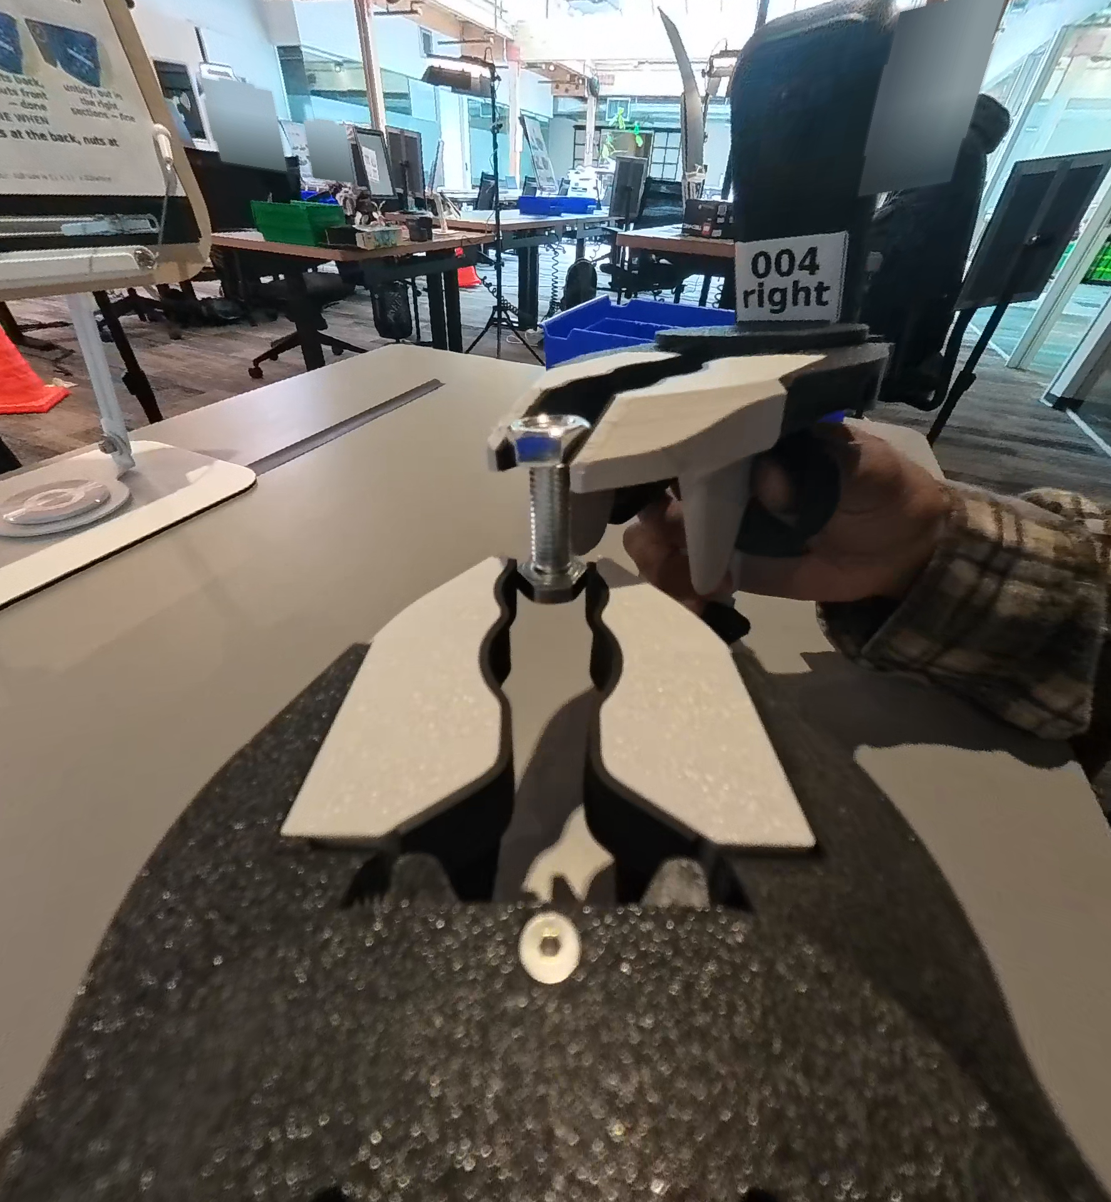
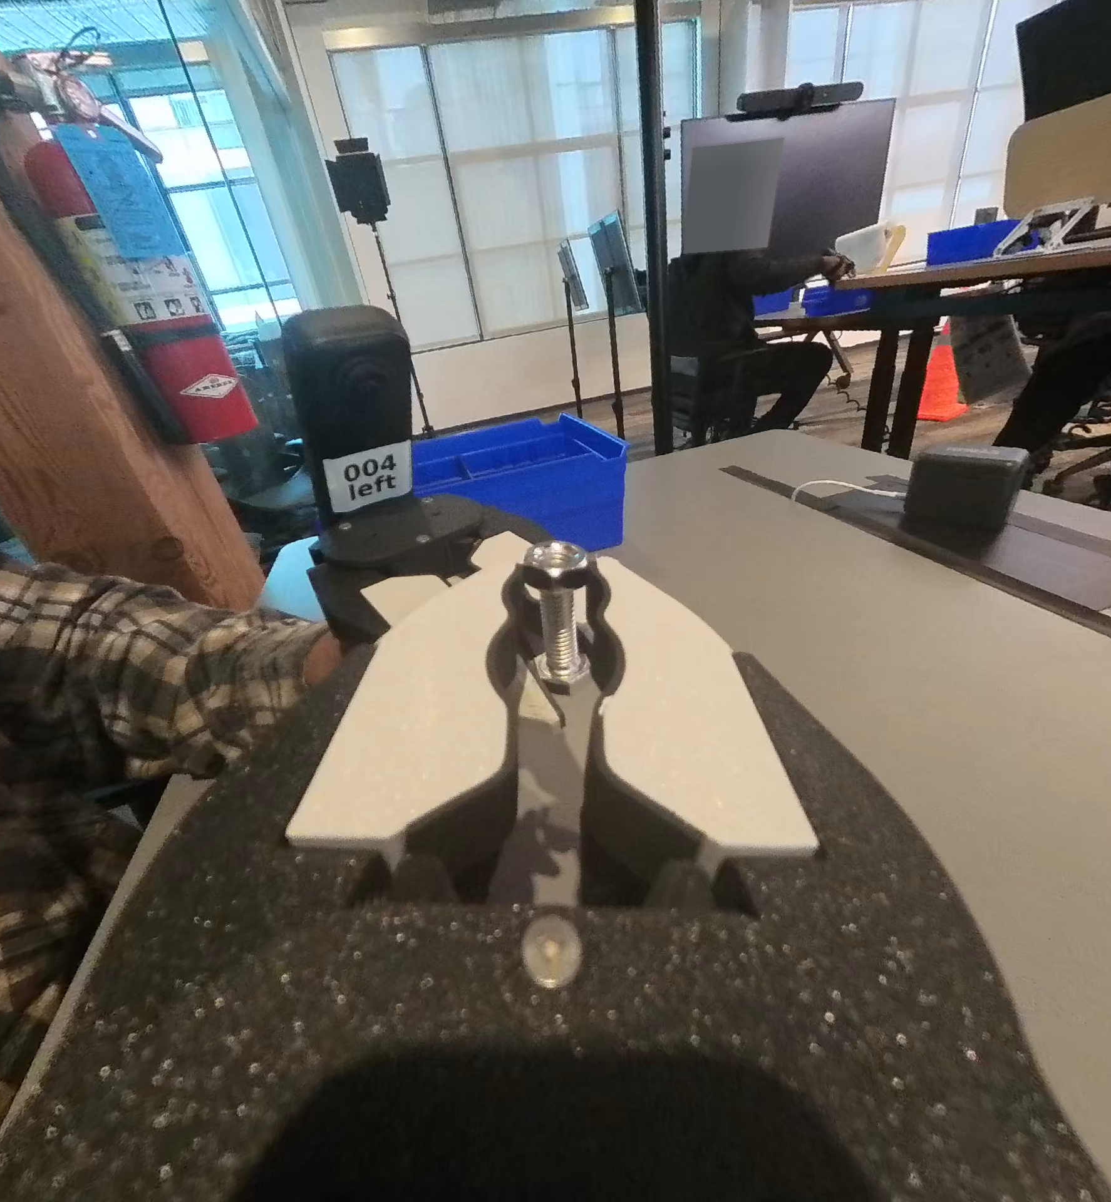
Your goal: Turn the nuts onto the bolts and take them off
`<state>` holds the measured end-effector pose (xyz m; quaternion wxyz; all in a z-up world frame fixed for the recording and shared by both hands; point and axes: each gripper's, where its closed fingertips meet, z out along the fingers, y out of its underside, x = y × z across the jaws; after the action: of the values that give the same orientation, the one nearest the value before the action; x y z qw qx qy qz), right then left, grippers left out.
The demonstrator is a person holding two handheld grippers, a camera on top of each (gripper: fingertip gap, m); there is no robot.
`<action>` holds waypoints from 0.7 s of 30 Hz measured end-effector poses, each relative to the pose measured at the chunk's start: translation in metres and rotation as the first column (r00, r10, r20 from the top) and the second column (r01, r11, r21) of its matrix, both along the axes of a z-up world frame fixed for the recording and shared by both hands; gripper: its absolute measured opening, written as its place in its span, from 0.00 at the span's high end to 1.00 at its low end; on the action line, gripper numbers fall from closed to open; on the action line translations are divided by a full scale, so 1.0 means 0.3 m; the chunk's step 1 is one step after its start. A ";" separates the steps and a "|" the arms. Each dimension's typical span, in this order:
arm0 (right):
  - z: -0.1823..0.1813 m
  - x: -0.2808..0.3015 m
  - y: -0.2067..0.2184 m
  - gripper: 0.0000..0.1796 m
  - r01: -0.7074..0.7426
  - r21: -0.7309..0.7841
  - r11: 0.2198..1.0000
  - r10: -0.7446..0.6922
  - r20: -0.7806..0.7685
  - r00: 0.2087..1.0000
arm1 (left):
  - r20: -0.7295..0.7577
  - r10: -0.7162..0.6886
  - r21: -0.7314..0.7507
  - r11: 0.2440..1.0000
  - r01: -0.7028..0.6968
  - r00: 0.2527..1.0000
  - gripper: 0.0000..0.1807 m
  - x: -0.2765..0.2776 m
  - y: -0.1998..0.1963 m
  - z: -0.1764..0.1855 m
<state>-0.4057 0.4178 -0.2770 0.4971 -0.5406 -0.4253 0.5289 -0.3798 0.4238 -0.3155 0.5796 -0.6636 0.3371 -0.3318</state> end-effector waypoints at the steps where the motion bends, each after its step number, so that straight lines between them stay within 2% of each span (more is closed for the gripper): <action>1: 0.001 0.000 0.001 0.90 0.001 -0.002 1.000 -0.001 -0.001 1.000 | 0.001 0.001 0.000 1.000 -0.001 1.000 0.89 -0.001 0.000 0.001; 5: 0.000 -0.001 0.003 0.90 0.009 0.003 1.000 -0.009 0.001 1.000 | 0.000 0.007 -0.001 1.000 -0.007 1.000 0.89 -0.003 0.003 0.000; 8: 0.004 -0.004 0.004 0.86 0.019 0.013 1.000 -0.019 0.001 1.000 | 0.000 0.006 0.002 1.000 -0.006 1.000 0.89 -0.001 0.001 0.001; 15: 0.031 0.013 0.025 0.68 0.089 0.024 0.996 -0.089 -0.031 0.996 | 0.016 0.010 0.009 1.000 -0.010 1.000 0.89 -0.004 0.000 0.012; 21: 0.034 0.034 0.073 0.66 0.146 -0.005 0.989 -0.146 -0.044 0.988 | 0.028 0.010 0.024 1.000 -0.011 1.000 0.89 -0.006 -0.003 0.024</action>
<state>-0.3954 0.4396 -0.2668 0.5434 -0.5590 -0.3731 0.5031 -0.3815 0.4230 -0.3085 0.5939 -0.6537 0.3294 -0.3339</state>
